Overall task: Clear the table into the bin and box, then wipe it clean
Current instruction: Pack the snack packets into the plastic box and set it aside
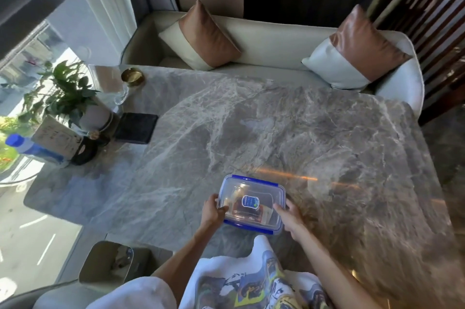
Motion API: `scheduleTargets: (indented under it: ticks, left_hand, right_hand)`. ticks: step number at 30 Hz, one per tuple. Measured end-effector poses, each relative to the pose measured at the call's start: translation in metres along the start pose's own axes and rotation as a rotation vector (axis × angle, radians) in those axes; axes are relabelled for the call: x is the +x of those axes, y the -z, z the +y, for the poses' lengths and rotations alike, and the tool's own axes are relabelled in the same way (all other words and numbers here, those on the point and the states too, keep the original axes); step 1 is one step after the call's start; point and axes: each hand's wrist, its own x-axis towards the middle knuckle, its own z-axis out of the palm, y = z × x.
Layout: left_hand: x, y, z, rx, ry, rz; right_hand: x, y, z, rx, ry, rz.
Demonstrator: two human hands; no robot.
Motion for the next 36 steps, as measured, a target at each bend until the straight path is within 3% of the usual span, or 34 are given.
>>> scheduleTargets:
  ticks: [9,19,23,29,36]
  left_hand:
    - [0.002,0.074,-0.032,-0.217,0.066,-0.031]
    - [0.036,0.292,-0.166,-0.522,0.187,0.206]
    - [0.029,0.386,-0.18,-0.666,0.253,0.284]
    - [0.065,0.486,-0.24,-0.62,0.247,0.398]
    - [0.121,0.548,-0.281,-0.586,0.234,0.409]
  right_hand:
    - [-0.009,-0.071,-0.016,-0.075,-0.053,-0.029]
    - [-0.043,-0.331,-0.06,-0.228,0.028,-0.246]
    - [-0.051,-0.436,-0.073,-0.232,-0.068,-0.351]
    - [-0.059,-0.562,-0.081,-0.319,-0.148,-0.442]
    - [-0.059,-0.644,-0.084,-0.244,-0.217,-0.393]
